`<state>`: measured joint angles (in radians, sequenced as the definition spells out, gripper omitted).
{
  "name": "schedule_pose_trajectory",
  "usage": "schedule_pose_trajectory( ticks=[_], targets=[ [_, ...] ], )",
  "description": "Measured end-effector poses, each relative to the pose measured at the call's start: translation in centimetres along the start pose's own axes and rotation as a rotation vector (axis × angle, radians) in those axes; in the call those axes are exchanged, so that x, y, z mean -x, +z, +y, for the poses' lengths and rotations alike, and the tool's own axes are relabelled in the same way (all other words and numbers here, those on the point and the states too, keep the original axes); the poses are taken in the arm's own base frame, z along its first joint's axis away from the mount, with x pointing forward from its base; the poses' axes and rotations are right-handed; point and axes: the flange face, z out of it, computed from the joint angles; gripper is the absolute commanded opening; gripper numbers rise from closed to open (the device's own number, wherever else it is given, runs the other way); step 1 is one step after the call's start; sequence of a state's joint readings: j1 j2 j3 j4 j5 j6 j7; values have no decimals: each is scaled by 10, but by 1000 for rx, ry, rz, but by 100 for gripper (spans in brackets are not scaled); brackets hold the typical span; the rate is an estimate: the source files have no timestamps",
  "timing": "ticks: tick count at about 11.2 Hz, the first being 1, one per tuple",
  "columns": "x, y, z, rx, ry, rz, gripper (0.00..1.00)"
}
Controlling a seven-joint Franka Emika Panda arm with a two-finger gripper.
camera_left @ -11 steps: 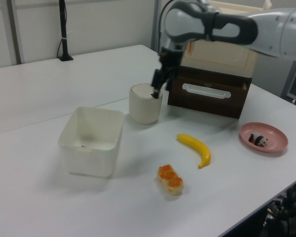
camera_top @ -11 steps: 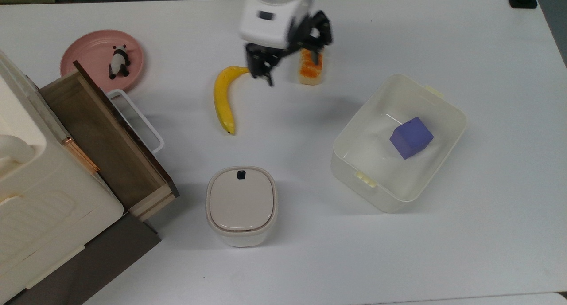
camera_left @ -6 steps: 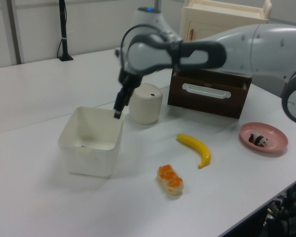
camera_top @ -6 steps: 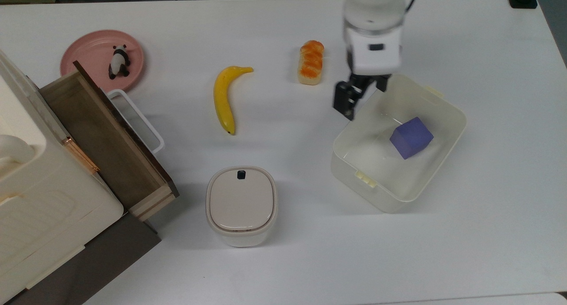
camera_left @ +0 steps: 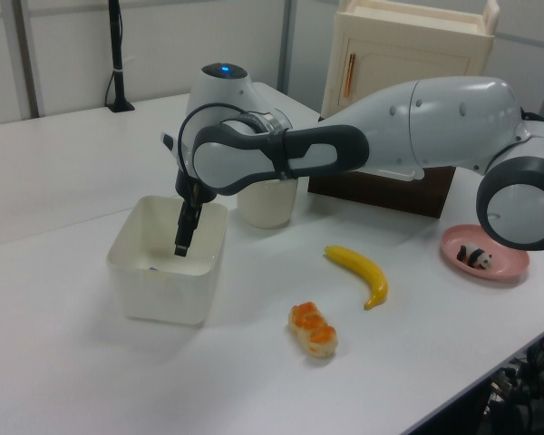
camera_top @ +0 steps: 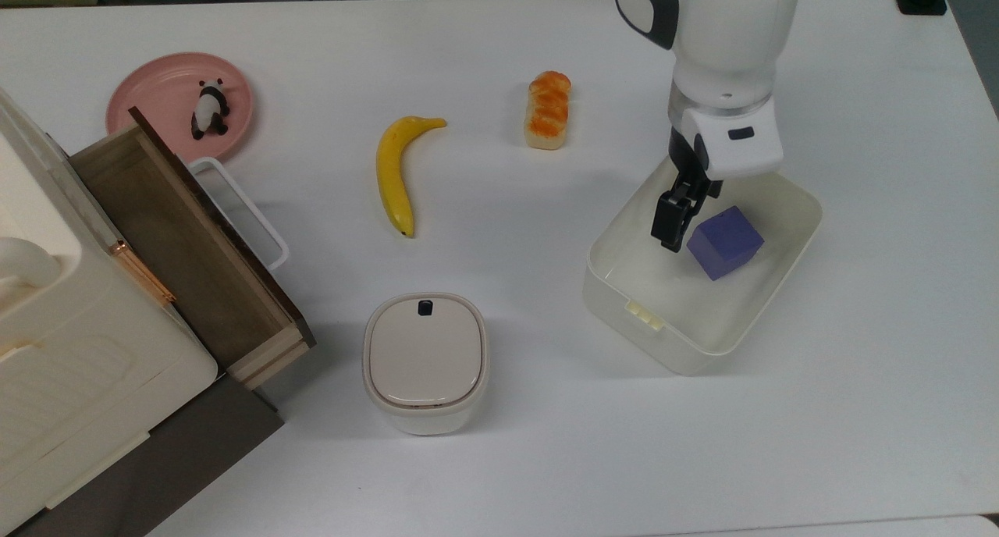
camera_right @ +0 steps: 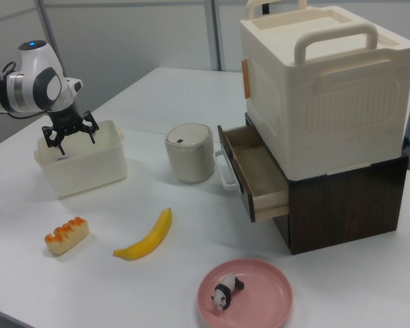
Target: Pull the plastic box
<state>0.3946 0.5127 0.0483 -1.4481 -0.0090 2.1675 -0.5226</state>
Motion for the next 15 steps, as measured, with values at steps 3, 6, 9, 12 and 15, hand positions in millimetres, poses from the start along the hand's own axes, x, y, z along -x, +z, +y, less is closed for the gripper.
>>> schedule_pose_trajectory(
  ticks=[3, 6, 9, 12, 15],
  targets=[
    [23, 2, 6, -76, -126, -130, 100],
    [59, -29, 24, -171, -204, -244, 100],
    [72, -40, 34, -186, -185, -264, 100],
    [82, -77, 51, -143, -133, -225, 100],
    [141, -168, 95, -76, 110, -192, 100]
  ],
)
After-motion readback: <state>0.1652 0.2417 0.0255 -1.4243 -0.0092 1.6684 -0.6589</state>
